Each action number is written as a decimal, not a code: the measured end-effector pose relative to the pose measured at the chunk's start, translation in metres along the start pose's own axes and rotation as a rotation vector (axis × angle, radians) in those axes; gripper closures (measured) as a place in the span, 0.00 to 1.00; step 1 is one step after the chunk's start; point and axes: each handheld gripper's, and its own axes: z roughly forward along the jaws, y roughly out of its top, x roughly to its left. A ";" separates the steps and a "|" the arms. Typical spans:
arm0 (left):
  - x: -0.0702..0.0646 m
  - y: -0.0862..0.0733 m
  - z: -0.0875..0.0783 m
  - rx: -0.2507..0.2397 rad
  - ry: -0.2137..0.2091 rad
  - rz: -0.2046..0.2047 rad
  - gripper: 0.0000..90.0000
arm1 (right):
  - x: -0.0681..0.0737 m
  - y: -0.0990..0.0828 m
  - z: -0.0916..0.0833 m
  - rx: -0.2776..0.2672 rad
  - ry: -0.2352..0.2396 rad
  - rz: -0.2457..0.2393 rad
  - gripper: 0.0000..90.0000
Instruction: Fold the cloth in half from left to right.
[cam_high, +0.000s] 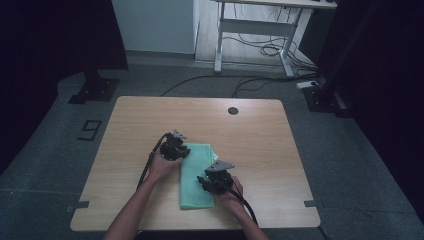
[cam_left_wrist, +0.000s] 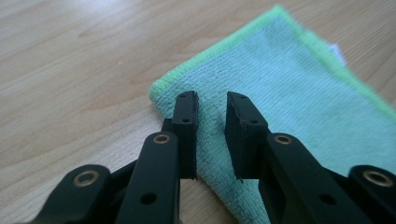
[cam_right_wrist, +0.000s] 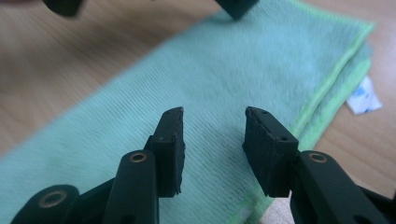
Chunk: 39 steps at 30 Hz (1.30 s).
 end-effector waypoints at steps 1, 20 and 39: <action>0.000 -0.001 0.002 0.004 -0.001 -0.003 0.83 | 0.000 -0.001 0.003 0.024 -0.011 -0.009 0.64; -0.016 0.006 0.011 0.002 -0.075 0.004 0.84 | -0.010 -0.023 -0.019 0.017 -0.019 0.005 0.71; -0.008 0.012 0.012 0.002 -0.062 -0.004 0.84 | -0.003 0.021 0.002 -0.055 0.025 0.006 0.61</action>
